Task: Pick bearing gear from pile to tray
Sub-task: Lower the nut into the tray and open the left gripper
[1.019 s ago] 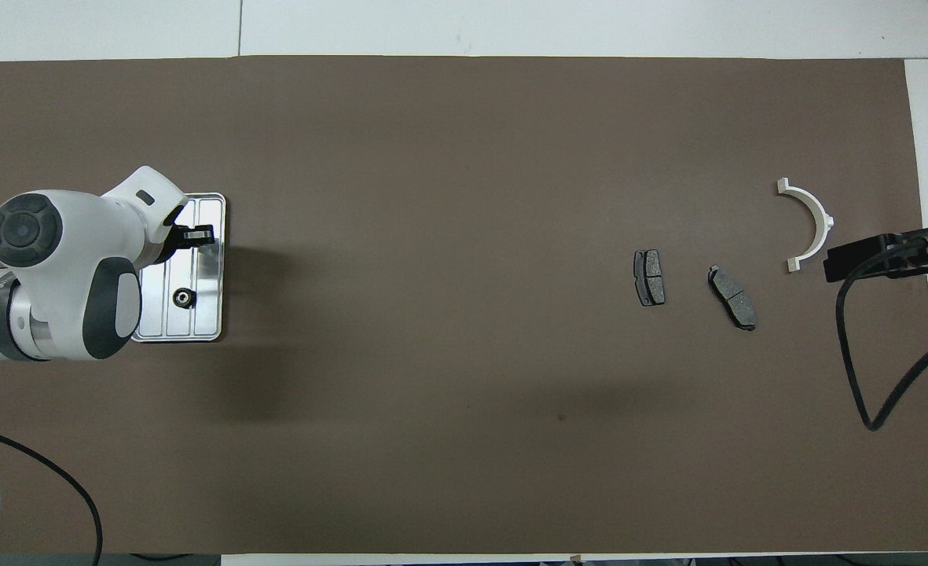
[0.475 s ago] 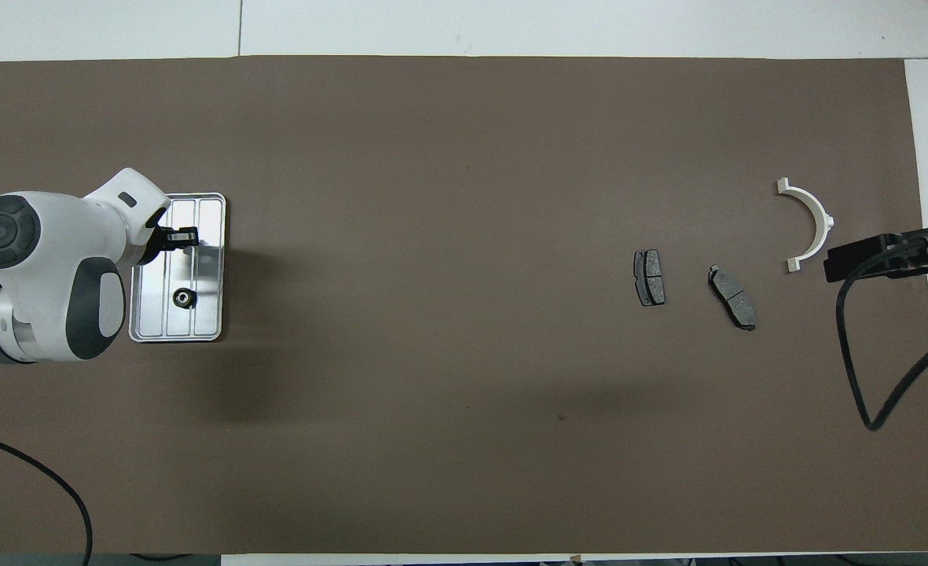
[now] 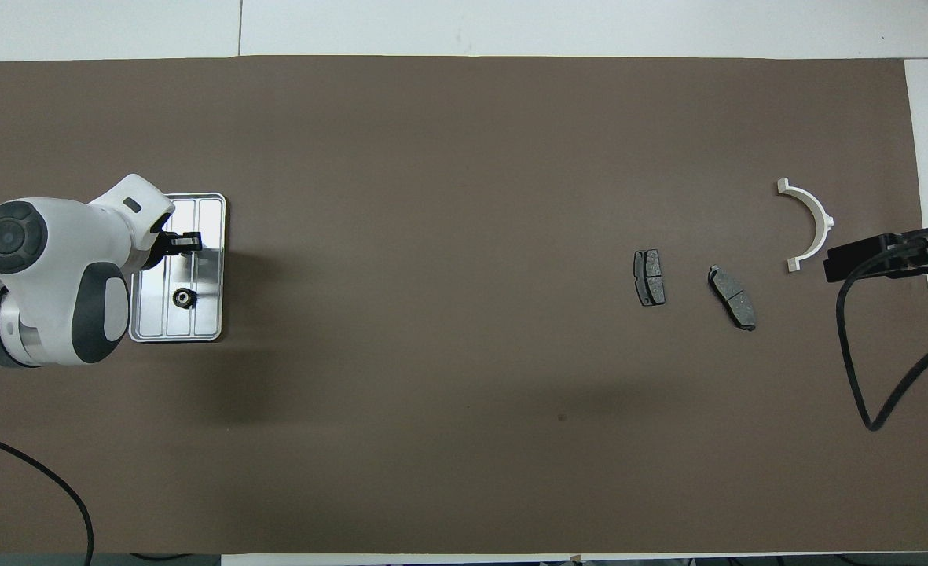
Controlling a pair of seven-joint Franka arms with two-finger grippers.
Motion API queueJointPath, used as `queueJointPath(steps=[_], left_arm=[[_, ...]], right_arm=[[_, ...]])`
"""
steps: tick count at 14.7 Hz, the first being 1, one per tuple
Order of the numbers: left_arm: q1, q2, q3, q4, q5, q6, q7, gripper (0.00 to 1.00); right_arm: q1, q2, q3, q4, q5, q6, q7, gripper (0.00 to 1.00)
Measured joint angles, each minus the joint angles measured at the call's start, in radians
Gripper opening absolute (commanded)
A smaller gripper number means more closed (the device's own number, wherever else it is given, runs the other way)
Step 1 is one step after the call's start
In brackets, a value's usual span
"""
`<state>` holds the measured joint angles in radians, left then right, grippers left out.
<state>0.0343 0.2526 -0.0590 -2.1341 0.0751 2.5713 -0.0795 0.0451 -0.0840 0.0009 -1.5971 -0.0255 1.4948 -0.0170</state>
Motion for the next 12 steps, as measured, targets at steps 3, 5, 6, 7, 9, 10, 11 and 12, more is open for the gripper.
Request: queueJointPath(steps=[3, 5, 6, 7, 9, 10, 11, 12], left_arm=[[0.000, 0.000, 0.000, -0.001, 0.000, 0.002, 0.000, 0.00], [0.000, 0.000, 0.000, -0.004, 0.000, 0.002, 0.000, 0.28], [0.000, 0.000, 0.000, -0.006, 0.000, 0.002, 0.000, 0.40], [0.000, 0.000, 0.000, -0.006, 0.000, 0.003, 0.000, 0.44], [0.000, 0.000, 0.000, -0.006, 0.000, 0.003, 0.000, 0.66], [0.000, 0.000, 0.000, -0.007, 0.000, 0.003, 0.000, 0.73], [0.000, 0.000, 0.000, -0.006, 0.000, 0.003, 0.000, 0.77], [0.000, 0.000, 0.000, -0.006, 0.000, 0.003, 0.000, 0.77]], right_arm=[[0.000, 0.000, 0.000, 0.000, 0.000, 0.000, 0.000, 1.00], [0.000, 0.000, 0.000, 0.000, 0.000, 0.000, 0.000, 1.00], [0.000, 0.000, 0.000, 0.000, 0.000, 0.000, 0.000, 1.00], [0.000, 0.000, 0.000, 0.000, 0.000, 0.000, 0.000, 1.00], [0.000, 0.000, 0.000, 0.000, 0.000, 0.000, 0.000, 1.00], [0.000, 0.000, 0.000, 0.000, 0.000, 0.000, 0.000, 1.00], [0.000, 0.000, 0.000, 0.000, 0.000, 0.000, 0.000, 1.00], [0.000, 0.000, 0.000, 0.000, 0.000, 0.000, 0.000, 1.00]])
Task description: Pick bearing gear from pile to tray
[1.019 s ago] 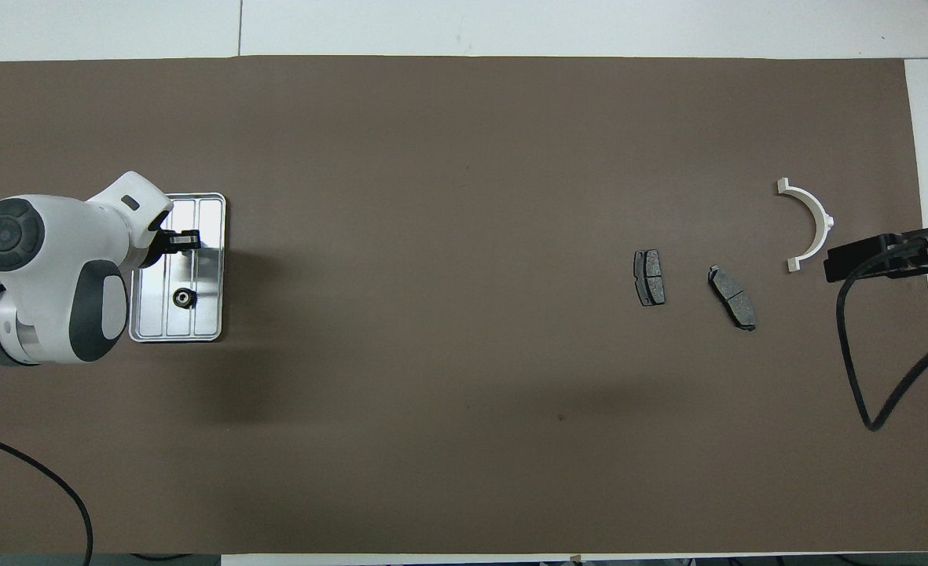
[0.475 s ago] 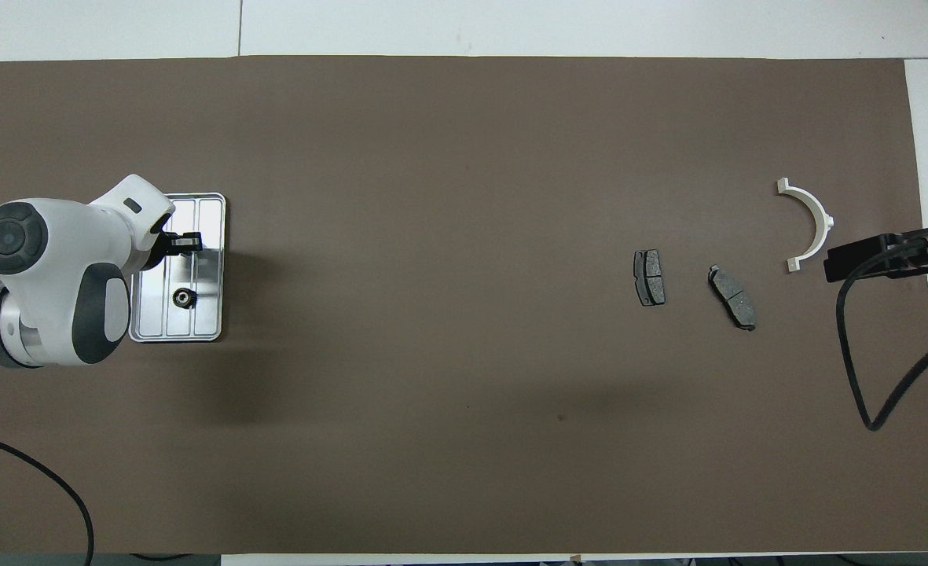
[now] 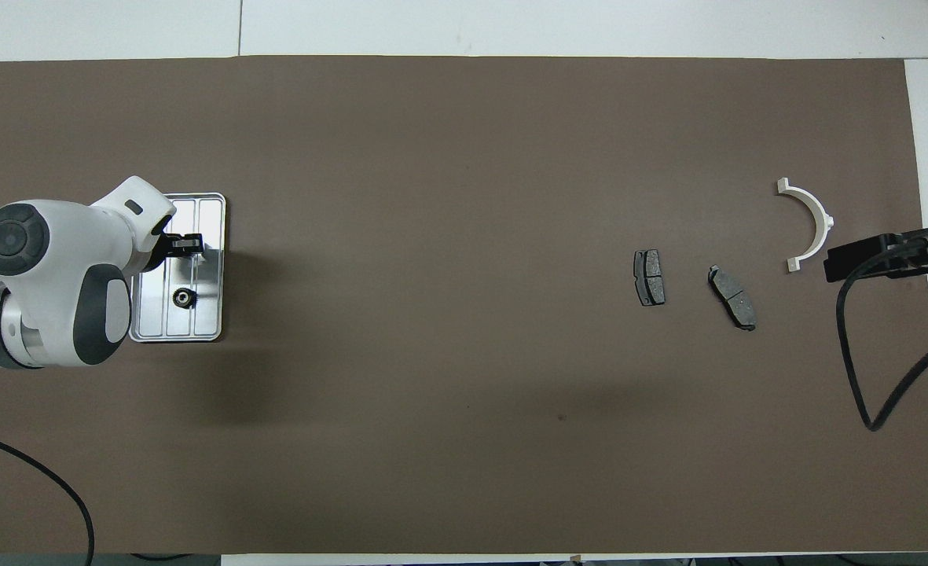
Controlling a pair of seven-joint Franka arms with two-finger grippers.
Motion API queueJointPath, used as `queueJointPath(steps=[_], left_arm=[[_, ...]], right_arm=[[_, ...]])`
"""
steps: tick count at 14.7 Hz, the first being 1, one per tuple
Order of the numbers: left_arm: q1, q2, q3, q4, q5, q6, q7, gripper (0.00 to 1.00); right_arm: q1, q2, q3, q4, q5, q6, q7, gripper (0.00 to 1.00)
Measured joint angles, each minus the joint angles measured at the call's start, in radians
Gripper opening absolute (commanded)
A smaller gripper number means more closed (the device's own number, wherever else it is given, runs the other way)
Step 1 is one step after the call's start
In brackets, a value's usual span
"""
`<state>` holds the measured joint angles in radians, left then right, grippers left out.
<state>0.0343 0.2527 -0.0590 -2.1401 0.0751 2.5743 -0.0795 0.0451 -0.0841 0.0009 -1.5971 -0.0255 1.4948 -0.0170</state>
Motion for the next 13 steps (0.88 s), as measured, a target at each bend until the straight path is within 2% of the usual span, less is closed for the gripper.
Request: queueJointPath(steps=[2, 4, 5, 6, 7, 10, 13], left_arm=[[0.000, -0.004, 0.001, 0.012, 0.000, -0.018, 0.000, 0.77], [0.000, -0.022, 0.002, 0.086, 0.000, -0.128, 0.000, 0.77], [0.000, -0.034, -0.001, 0.148, 0.000, -0.208, 0.000, 0.81], [-0.002, -0.046, -0.006, 0.217, 0.000, -0.293, -0.001, 0.94], [-0.005, -0.057, -0.014, 0.287, -0.003, -0.375, -0.008, 1.00], [-0.032, -0.079, -0.024, 0.439, -0.006, -0.559, -0.042, 1.00], [-0.033, -0.136, -0.021, 0.478, -0.007, -0.626, -0.046, 1.00]], right_arm=[[0.000, 0.000, 0.000, 0.000, 0.000, 0.000, 0.000, 1.00], [0.000, 0.000, 0.000, 0.000, 0.000, 0.000, 0.000, 1.00], [0.000, 0.000, 0.000, 0.000, 0.000, 0.000, 0.000, 1.00], [0.000, 0.000, 0.000, 0.000, 0.000, 0.000, 0.000, 1.00], [0.000, 0.000, 0.000, 0.000, 0.000, 0.000, 0.000, 1.00], [0.000, 0.000, 0.000, 0.000, 0.000, 0.000, 0.000, 1.00], [0.000, 0.000, 0.000, 0.000, 0.000, 0.000, 0.000, 1.00]])
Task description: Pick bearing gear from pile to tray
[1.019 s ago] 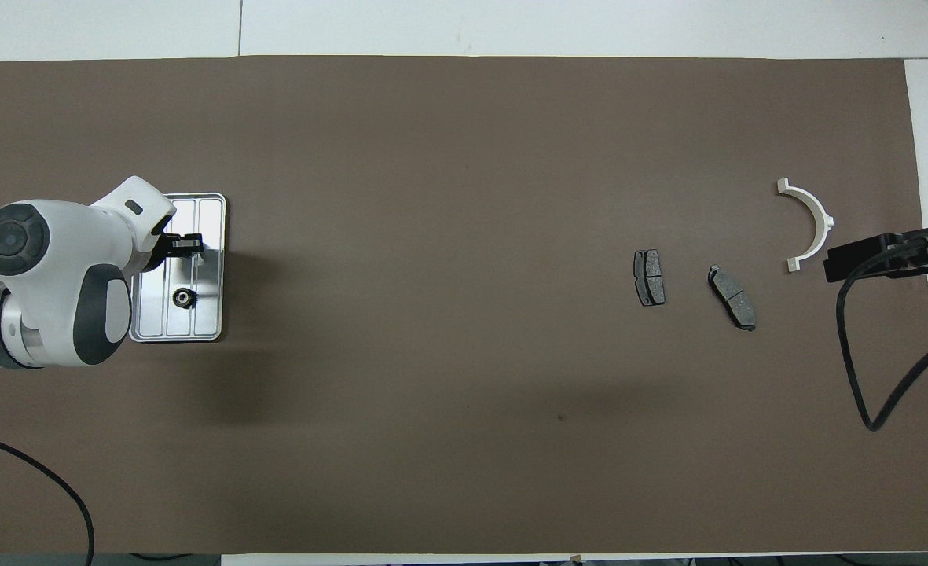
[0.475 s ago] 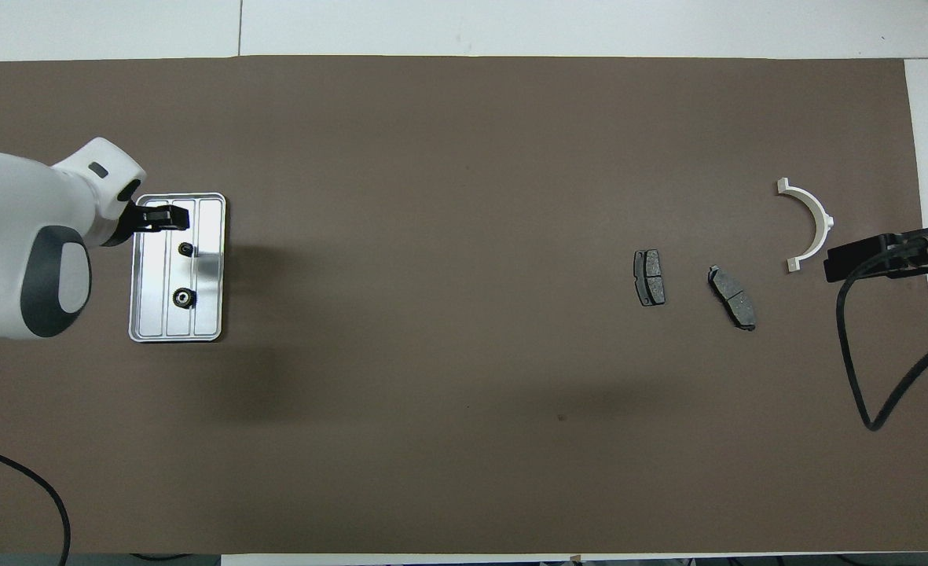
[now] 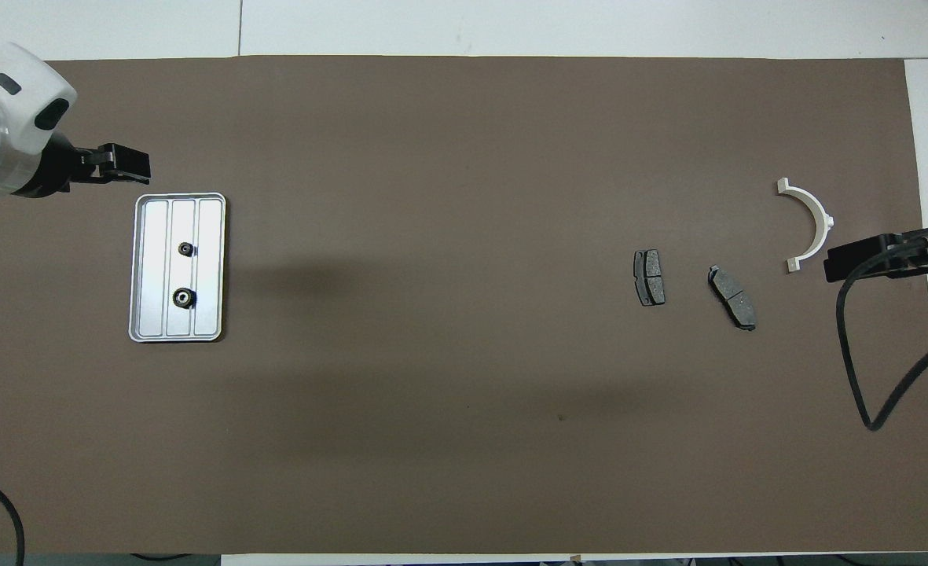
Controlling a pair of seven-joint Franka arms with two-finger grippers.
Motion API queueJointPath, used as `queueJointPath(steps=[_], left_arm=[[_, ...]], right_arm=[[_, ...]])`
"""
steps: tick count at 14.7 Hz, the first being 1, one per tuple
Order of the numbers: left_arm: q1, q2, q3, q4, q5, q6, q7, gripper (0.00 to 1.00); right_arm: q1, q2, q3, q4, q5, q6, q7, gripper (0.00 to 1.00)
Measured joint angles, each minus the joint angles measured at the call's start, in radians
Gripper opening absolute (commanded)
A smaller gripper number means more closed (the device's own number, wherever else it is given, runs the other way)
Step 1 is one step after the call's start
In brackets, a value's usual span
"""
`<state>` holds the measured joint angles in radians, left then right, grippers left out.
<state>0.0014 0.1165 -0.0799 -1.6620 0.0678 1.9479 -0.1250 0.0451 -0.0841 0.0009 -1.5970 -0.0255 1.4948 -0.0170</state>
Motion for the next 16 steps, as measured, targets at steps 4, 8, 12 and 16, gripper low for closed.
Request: queueJointPath(steps=[4, 8, 12, 16], left_arm=[[0.003, -0.135, 0.001, -0.005, -0.003, -0.129, 0.000, 1.00], [0.002, -0.248, -0.003, -0.139, -0.004, -0.149, 0.000, 1.00], [0.005, -0.288, 0.014, -0.195, -0.004, -0.120, 0.000, 1.00], [0.021, -0.298, 0.026, -0.171, -0.004, -0.102, 0.001, 1.00]], right_arm=[[0.000, 0.000, 0.000, 0.000, 0.000, 0.000, 0.000, 1.00], [0.000, 0.000, 0.000, 0.000, 0.000, 0.000, 0.000, 1.00], [0.000, -0.001, 0.000, 0.000, 0.000, 0.000, 0.000, 1.00], [0.000, -0.002, 0.000, 0.000, 0.000, 0.000, 0.000, 1.00]])
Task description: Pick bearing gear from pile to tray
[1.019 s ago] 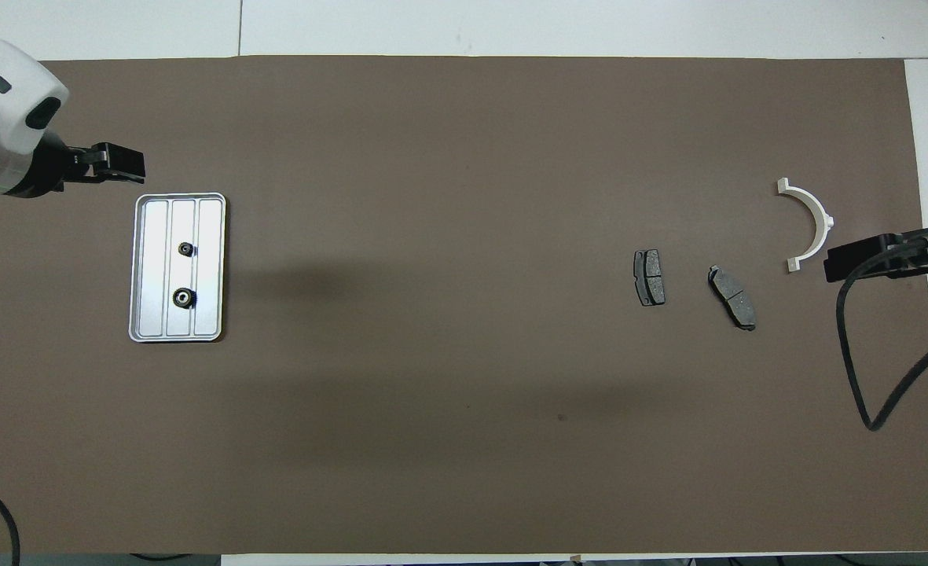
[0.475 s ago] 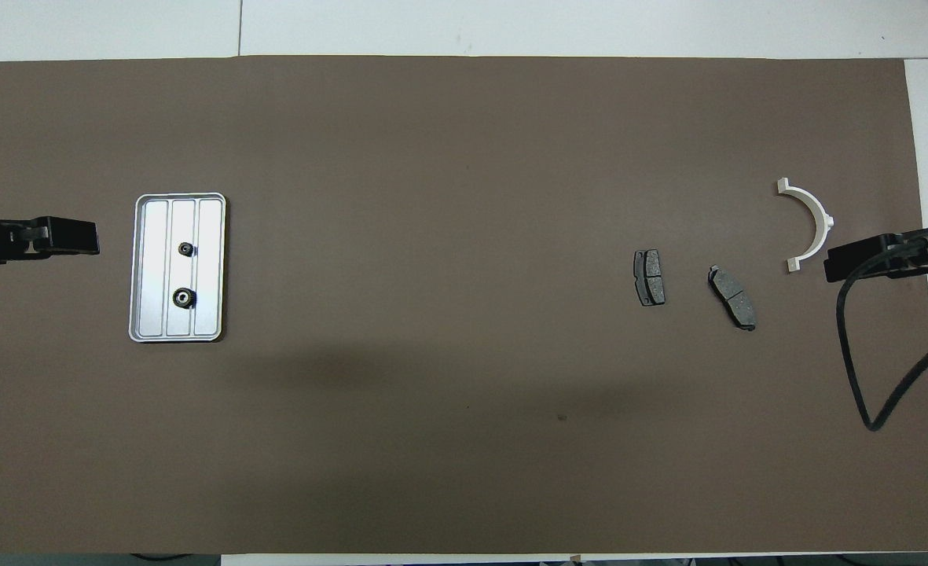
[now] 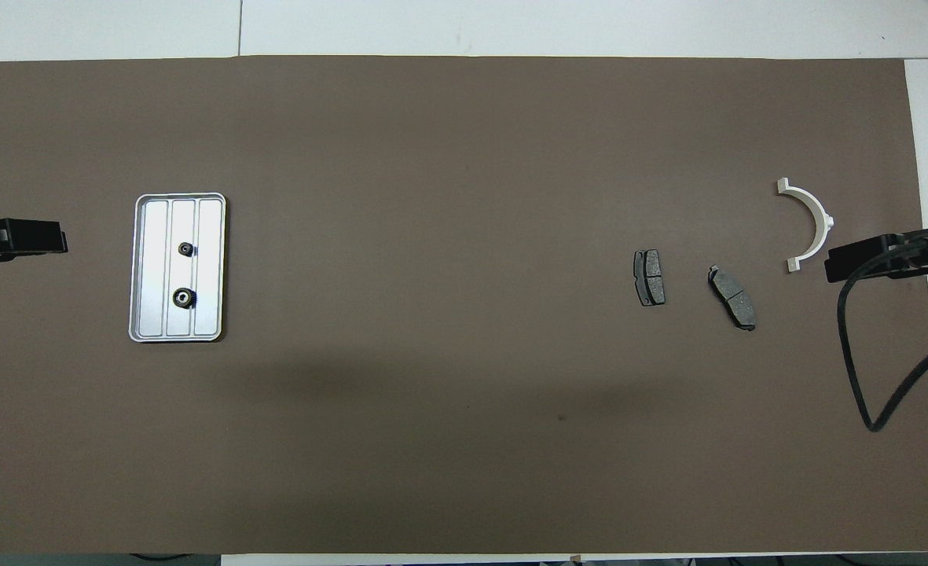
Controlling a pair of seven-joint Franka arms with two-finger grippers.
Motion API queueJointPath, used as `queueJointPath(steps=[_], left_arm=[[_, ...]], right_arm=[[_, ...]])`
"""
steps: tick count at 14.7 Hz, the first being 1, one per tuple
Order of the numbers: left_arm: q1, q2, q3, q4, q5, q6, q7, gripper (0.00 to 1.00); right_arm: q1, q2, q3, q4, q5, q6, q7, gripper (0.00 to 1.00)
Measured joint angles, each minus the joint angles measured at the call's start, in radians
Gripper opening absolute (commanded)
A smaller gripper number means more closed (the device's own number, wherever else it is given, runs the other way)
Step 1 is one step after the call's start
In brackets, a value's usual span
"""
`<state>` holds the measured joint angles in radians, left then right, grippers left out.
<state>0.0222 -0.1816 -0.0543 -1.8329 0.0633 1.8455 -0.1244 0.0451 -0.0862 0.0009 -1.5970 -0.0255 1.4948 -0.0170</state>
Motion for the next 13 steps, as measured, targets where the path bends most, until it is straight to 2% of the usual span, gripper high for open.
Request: queueJointPath(steps=[5, 7, 10, 13], left_arm=[[0.023, 0.000, 0.005, 0.016, -0.003, 0.002, 0.000, 1.00], [-0.023, 0.010, 0.048, 0.013, -0.004, 0.002, 0.000, 1.00], [-0.078, 0.063, 0.100, 0.018, -0.005, -0.002, 0.000, 1.00], [-0.091, 0.101, 0.100, 0.074, -0.005, -0.107, 0.000, 1.00]], right_arm=[[0.000, 0.000, 0.000, 0.000, 0.000, 0.000, 0.000, 1.00], [0.000, -0.001, 0.000, 0.001, 0.000, 0.000, 0.000, 1.00], [0.000, -0.002, 0.000, 0.002, 0.000, 0.000, 0.000, 1.00], [0.000, -0.003, -0.001, 0.002, 0.000, 0.000, 0.000, 1.00]])
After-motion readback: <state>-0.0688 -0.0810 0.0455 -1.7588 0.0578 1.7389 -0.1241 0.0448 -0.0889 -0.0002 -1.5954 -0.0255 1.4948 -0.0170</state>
